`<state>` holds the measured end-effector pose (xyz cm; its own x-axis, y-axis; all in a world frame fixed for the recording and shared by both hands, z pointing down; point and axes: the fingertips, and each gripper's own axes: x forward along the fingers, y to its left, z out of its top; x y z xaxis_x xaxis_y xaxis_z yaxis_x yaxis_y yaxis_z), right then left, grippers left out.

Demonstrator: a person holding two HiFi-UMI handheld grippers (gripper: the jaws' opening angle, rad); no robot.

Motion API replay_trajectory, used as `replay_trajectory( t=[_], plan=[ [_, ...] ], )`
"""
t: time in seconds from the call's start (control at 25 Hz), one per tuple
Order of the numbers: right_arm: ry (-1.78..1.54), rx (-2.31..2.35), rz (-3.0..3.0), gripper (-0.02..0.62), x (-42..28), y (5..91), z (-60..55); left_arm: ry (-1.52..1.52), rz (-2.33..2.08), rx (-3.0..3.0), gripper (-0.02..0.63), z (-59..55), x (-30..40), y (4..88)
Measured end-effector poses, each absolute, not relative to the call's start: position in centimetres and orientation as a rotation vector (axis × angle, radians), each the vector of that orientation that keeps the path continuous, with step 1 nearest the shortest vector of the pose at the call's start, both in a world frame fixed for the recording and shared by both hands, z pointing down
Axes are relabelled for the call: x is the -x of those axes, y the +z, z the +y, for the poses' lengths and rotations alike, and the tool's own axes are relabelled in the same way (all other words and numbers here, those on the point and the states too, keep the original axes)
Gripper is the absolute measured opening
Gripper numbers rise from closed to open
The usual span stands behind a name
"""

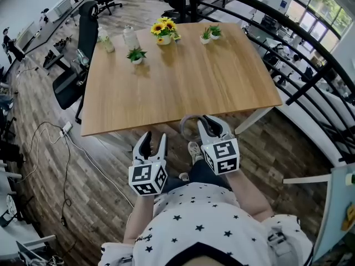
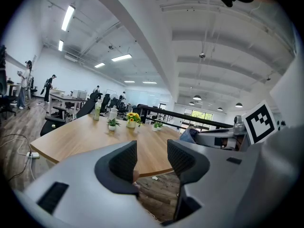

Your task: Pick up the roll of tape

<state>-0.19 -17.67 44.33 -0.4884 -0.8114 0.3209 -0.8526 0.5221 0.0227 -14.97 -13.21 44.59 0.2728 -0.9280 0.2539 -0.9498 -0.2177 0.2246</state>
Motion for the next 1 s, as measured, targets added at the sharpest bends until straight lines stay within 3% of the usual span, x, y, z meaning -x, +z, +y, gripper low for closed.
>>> replay_trajectory(
  t=[1.0],
  plan=[
    [0.16, -1.394, -2.494, 0.065, 0.2, 43.8, -18.7, 0.095, -1.725, -2.21, 0.193, -13.9, 14.6, 44.4]
  ],
)
